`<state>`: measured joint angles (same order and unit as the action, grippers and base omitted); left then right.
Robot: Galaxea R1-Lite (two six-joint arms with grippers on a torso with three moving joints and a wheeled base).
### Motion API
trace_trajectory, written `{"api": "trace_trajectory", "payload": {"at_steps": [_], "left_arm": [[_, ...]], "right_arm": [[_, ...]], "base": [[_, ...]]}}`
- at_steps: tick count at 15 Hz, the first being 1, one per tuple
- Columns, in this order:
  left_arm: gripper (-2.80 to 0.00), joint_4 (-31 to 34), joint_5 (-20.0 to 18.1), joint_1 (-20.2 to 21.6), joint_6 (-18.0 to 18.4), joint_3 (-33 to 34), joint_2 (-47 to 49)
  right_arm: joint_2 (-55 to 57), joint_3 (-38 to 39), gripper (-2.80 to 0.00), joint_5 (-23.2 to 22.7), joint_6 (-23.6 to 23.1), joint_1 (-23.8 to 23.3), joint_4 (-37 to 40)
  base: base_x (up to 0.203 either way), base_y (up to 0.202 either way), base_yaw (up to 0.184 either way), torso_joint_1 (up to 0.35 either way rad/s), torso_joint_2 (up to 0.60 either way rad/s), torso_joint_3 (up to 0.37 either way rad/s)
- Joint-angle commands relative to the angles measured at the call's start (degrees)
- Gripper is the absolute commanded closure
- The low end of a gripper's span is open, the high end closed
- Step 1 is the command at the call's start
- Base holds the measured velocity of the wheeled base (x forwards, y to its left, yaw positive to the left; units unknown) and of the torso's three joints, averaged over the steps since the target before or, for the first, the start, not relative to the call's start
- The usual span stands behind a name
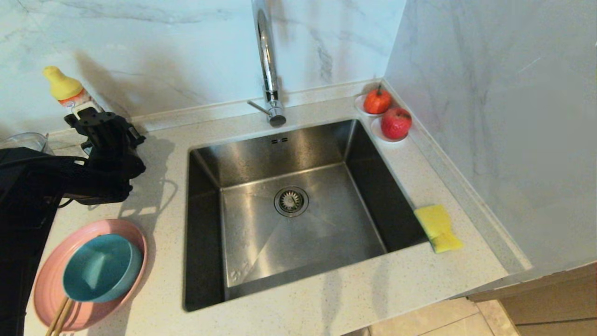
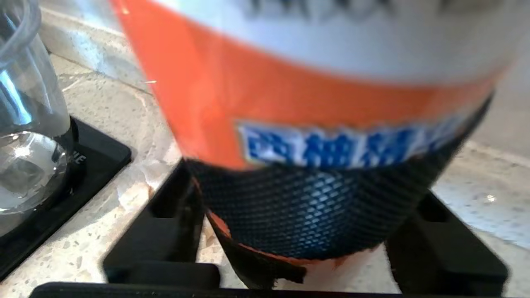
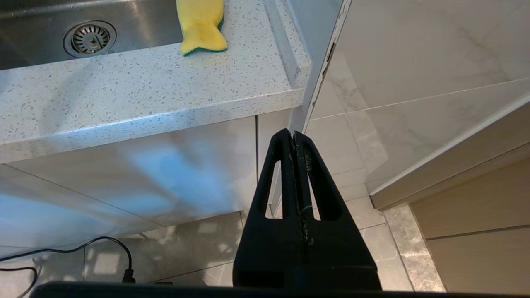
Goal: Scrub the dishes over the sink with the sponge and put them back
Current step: Place the dish soap on the table
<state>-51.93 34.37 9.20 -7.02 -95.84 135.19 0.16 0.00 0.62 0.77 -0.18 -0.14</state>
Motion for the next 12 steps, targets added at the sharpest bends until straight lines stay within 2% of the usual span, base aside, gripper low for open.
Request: {"api": "trace_trajectory", "payload": {"at_steps": [1,7,12], "left_arm": [[-2.8,-0.3,0.2,0.0,-0.1,0.1,-1.4],[-2.8,0.4,0.3,-0.1,0.0,1.2,-9.3],[-2.8,5.9,0.2,-0.1,0.6,-2.4,-17.2]], "right_arm": [[0.0,0.0,0.0,0.0,0.0,0.0,0.0],[0.0,0.0,0.0,0.0,0.0,0.0,0.0],[0.0,0.0,0.0,0.0,0.0,0.0,0.0]], "base": [[0.0,0.0,0.0,0.0,0.0,0.0],[0.0,0.0,0.0,0.0,0.0,0.0],[0.0,0.0,0.0,0.0,0.0,0.0]]}}
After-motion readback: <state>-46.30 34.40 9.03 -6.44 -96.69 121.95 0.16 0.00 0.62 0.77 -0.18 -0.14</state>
